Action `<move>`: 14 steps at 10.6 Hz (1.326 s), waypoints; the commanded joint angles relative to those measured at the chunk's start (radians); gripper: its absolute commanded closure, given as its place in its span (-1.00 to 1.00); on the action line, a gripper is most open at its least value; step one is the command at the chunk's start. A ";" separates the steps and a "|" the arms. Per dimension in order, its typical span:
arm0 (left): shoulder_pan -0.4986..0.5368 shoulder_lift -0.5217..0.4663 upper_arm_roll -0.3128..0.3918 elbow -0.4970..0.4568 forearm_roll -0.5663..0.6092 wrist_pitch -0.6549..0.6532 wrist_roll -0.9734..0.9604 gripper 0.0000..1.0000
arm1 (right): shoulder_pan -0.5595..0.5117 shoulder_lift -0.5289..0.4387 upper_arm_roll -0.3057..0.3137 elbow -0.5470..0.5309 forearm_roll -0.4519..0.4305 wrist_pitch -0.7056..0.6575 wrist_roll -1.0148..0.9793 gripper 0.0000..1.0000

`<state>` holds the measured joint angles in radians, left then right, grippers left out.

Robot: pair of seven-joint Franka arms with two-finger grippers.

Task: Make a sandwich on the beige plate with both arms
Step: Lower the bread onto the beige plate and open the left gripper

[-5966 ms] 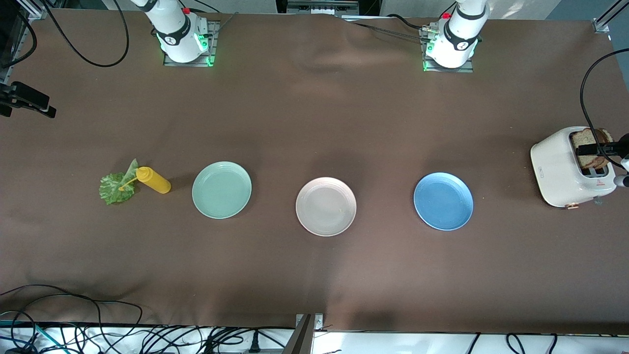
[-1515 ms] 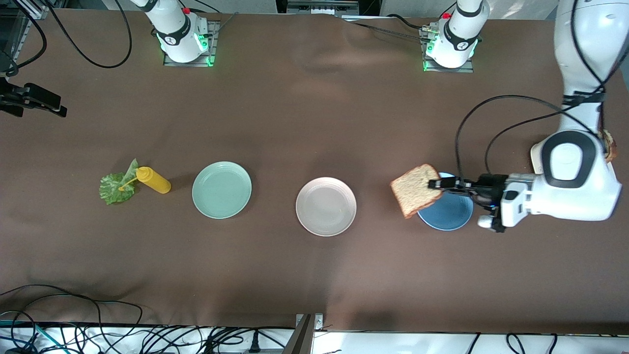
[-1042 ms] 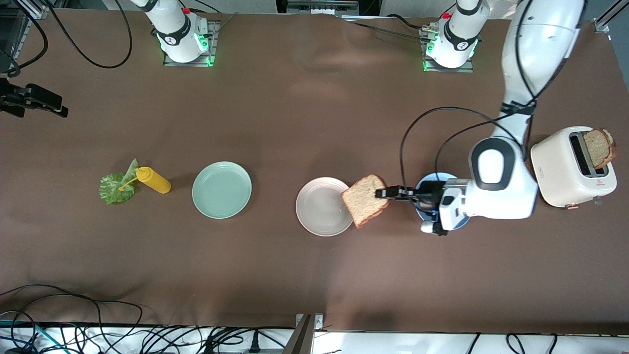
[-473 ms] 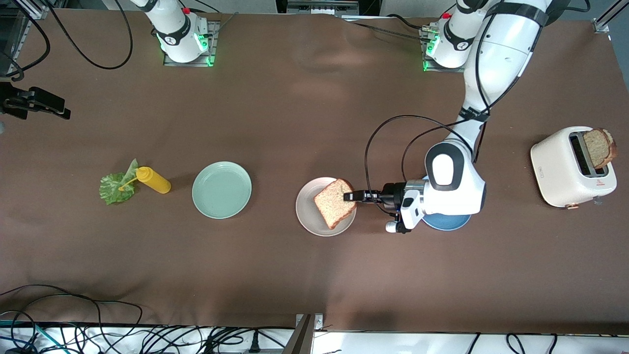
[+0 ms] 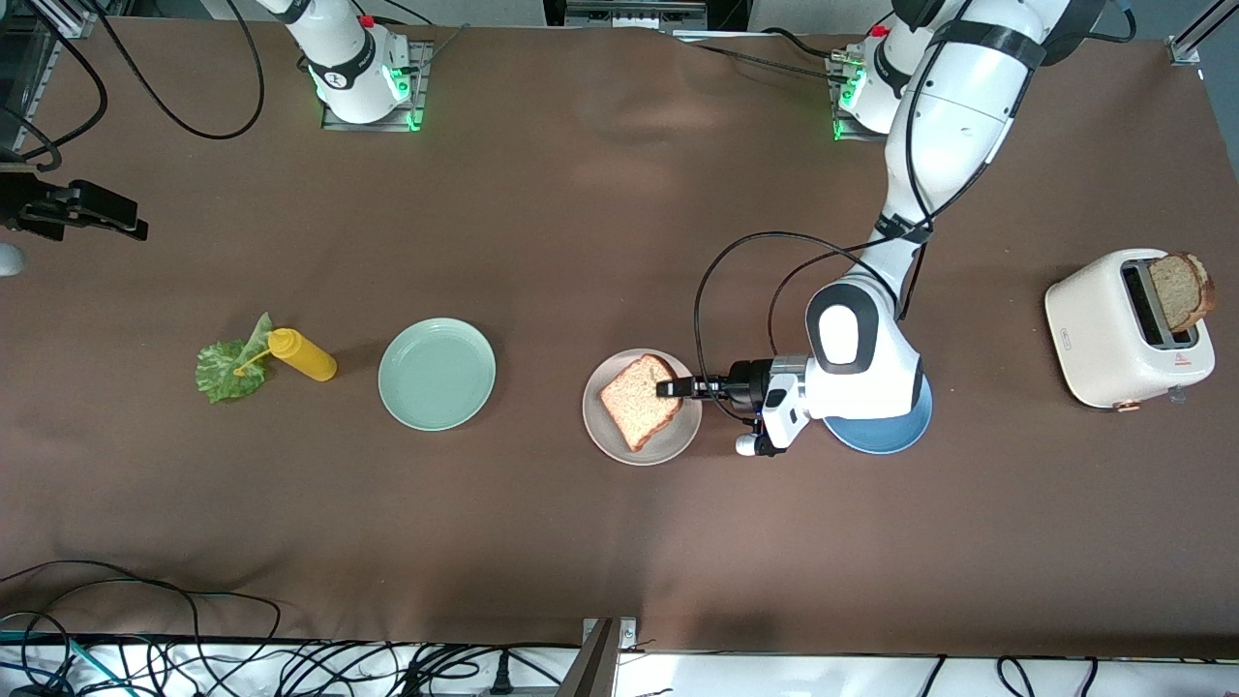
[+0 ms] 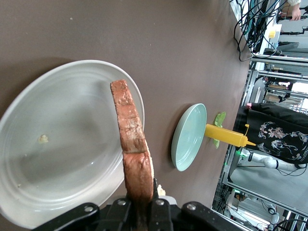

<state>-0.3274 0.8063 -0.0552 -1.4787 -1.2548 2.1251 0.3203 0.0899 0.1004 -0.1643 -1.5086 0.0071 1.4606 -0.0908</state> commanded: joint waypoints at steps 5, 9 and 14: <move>-0.021 0.076 0.014 0.057 -0.135 0.026 0.011 -0.34 | 0.007 0.056 -0.001 0.011 -0.009 0.029 -0.006 -1.00; -0.002 0.063 0.017 0.038 -0.127 0.019 0.016 -1.00 | 0.013 0.052 -0.001 0.016 -0.016 0.041 0.008 -1.00; 0.048 0.030 0.025 0.026 0.130 0.016 0.005 -1.00 | 0.016 -0.005 -0.003 0.005 -0.015 0.032 0.006 -1.00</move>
<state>-0.2924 0.8582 -0.0287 -1.4520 -1.1926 2.1498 0.3223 0.1003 0.1303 -0.1644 -1.5015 0.0040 1.5080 -0.0894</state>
